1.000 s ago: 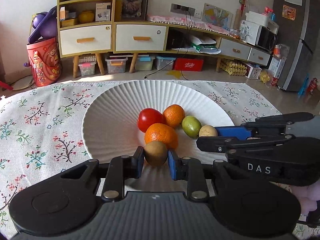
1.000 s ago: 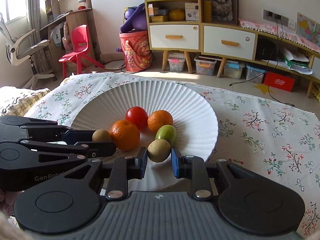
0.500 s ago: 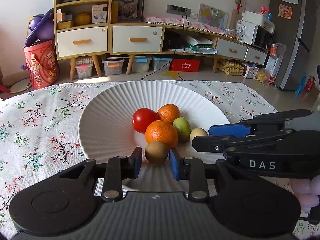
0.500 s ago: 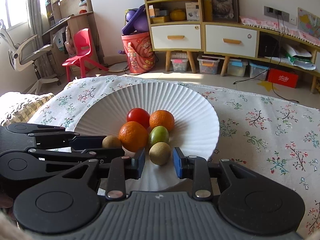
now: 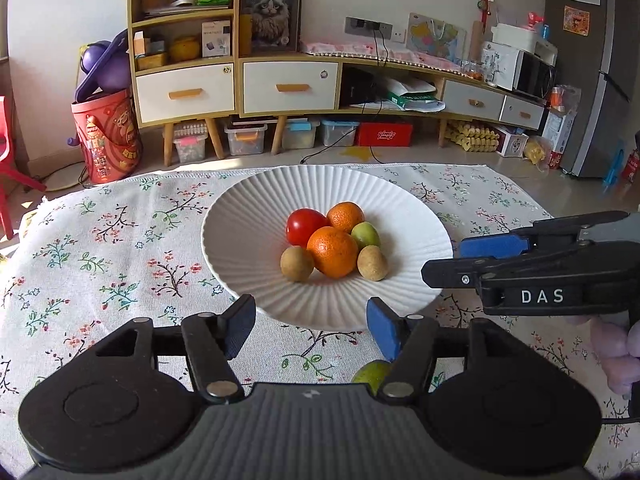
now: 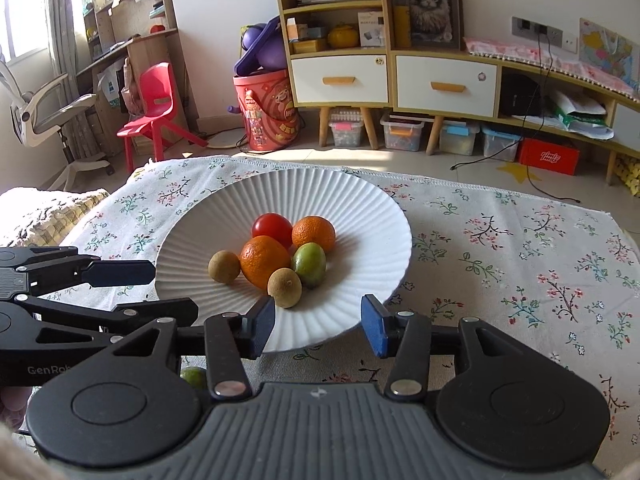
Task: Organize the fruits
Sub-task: 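Withdraw both open tools from the plate toward the tomato and lime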
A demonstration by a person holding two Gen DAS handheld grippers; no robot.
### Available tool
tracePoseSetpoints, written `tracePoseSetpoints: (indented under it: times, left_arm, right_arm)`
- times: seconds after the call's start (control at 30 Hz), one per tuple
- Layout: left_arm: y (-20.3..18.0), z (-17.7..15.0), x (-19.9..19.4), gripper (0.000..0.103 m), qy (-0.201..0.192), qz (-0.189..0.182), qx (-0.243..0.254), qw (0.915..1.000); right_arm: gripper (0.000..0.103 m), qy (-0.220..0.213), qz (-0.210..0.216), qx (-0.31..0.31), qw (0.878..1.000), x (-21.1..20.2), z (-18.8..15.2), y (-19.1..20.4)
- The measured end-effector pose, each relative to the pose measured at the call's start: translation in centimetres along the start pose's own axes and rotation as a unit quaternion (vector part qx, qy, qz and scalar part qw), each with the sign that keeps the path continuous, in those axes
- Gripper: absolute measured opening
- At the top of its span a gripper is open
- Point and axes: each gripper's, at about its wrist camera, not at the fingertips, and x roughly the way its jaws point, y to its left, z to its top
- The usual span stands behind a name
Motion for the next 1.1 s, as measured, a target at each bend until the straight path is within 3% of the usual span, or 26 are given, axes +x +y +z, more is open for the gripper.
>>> tracePoseSetpoints:
  times: [0.27,0.43,0.6,0.77,1.1]
  left_arm:
    - [0.9,-1.8,-2.0,0.061,0.021,0.026,-0.017,0.9993]
    - [1.0,-3.0,-3.3,0.080,0.019,0.041,-0.023,0.9987]
    - [1.0,-4.4,-4.4,0.091,0.011,0.060,-0.030,0.9977]
    - [1.3,-5.8,-4.5,0.092,0.016,0.061,-0.048,0.9969]
    - [1.3,-8.4,-4.6,0.092,0.017,0.060,-0.064,0.9960]
  right_arm:
    - [0.065,0.001,-0.012,0.005,1.000,-1.6,-1.1,0.0]
    - [0.073,0.009,-0.030,0.010,0.999,-2.0,-1.7,0.5]
    - [0.085,0.016,-0.037,0.012,0.999,-2.4,-2.8,0.9]
    - [0.095,0.008,-0.042,0.000,0.999,-2.6,-3.8,1.5]
    - [0.099,0.007,-0.037,-0.013,0.999,-2.0,-5.1,2.6]
